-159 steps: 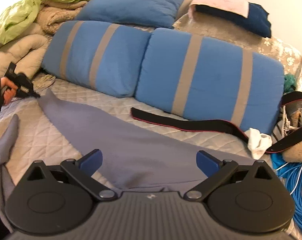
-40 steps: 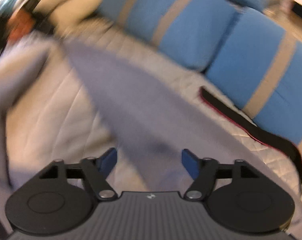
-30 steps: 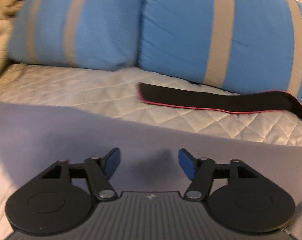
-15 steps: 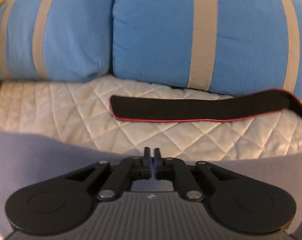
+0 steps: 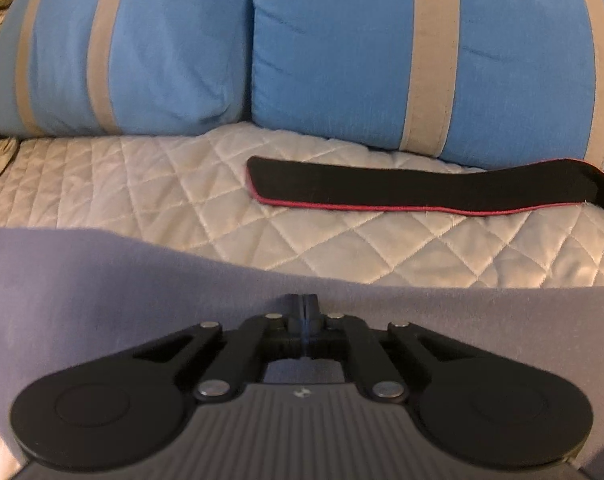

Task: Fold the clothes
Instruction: 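Open both grippers and release the sweatpants leg onto the bed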

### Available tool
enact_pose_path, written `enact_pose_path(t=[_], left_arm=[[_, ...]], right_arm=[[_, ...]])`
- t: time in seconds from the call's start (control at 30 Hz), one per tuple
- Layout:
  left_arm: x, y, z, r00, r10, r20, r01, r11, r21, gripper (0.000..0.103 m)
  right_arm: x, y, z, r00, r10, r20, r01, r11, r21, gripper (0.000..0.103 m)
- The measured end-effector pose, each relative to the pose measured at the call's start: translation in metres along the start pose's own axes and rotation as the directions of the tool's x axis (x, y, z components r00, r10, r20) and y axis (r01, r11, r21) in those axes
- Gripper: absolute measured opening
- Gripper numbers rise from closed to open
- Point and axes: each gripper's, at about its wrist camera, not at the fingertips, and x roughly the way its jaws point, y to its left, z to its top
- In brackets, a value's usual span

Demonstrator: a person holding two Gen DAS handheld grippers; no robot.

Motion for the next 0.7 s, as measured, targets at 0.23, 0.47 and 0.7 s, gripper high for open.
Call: enact_pose_path(t=[0.23, 0.47, 0.7], left_arm=[[0.001, 0.0, 0.0, 1.0, 0.002, 0.0, -0.002, 1.0, 0.001, 0.005], [-0.004, 0.001, 0.0, 1.0, -0.017, -0.004, 0.017, 1.0, -0.002, 0.008], [-0.026, -0.002, 0.0, 0.999, -0.037, 0.016, 0.037, 0.999, -0.01, 0.049]], right_arm=[[0.006, -0.007, 0.014, 0.999, 0.005, 0.032, -0.005, 1.0, 0.006, 0.0], [-0.021, -0.021, 0.018, 0.995, 0.0, 0.099, -0.008, 0.997, 0.077, 0.077], [-0.086, -0.026, -0.002, 0.989, 0.061, 0.134, -0.067, 0.997, 0.038, 0.103]])
